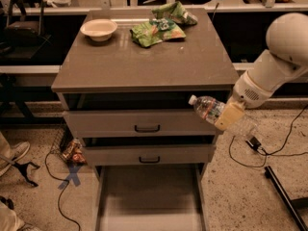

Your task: Place water bottle into bottom drawer

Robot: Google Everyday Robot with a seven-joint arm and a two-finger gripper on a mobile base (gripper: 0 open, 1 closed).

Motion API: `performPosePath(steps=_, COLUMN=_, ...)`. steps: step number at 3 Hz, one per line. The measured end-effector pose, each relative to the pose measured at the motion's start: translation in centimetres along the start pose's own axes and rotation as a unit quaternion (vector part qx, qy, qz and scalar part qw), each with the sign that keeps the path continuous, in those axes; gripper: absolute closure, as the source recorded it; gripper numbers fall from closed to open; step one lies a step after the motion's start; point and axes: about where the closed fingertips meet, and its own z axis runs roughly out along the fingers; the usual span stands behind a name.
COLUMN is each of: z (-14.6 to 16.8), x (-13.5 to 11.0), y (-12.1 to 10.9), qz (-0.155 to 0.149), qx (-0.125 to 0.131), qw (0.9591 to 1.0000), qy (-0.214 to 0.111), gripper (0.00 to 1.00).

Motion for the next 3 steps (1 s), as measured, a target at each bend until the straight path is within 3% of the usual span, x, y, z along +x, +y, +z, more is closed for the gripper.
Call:
performPosePath(steps=1, z=5.6, x=0.2, y=3.0, qz=-0.017, qx=-0.080, qw=0.9935, qy=-0.079, gripper=1.00)
performPosePath(steps=2, z=13.4, x=-1.5, y=8.9, qz=-0.036, qx=-0.186, qw=0.9673, qy=-0.169, gripper=1.00)
performPosePath(steps=3, z=18.8, x=-3.2, y=13.1, qz=-0.030, qx=-0.250, qw=0.9472, qy=-0.198, gripper=1.00)
